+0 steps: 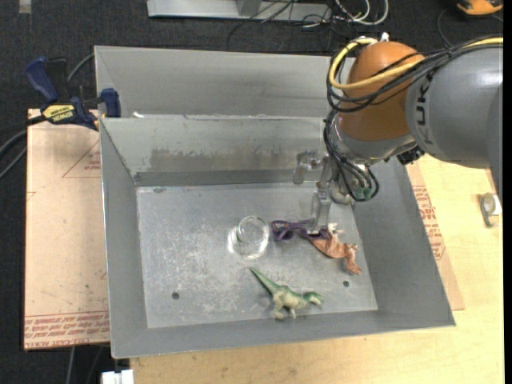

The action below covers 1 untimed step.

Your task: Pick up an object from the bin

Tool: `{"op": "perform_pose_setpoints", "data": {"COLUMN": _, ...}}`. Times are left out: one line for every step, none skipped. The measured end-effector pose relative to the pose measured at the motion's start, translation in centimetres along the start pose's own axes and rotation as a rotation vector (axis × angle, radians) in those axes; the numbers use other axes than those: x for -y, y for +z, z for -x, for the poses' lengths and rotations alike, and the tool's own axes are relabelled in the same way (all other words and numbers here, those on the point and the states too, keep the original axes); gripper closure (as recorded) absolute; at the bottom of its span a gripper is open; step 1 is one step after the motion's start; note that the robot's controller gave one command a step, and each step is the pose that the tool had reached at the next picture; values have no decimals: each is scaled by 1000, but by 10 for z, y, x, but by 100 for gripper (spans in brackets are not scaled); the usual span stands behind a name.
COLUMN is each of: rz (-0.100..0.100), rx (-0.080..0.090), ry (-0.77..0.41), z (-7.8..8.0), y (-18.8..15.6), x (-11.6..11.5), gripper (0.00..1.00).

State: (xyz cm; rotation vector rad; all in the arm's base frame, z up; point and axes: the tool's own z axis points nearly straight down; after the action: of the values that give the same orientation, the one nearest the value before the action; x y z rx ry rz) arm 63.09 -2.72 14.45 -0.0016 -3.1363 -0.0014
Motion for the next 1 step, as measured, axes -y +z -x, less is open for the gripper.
{"op": "perform_pose_setpoints", "data": {"rz": 0, "rx": 8, "ry": -1, "z": 2, "y": -5, "x": 0, "gripper": 0}}
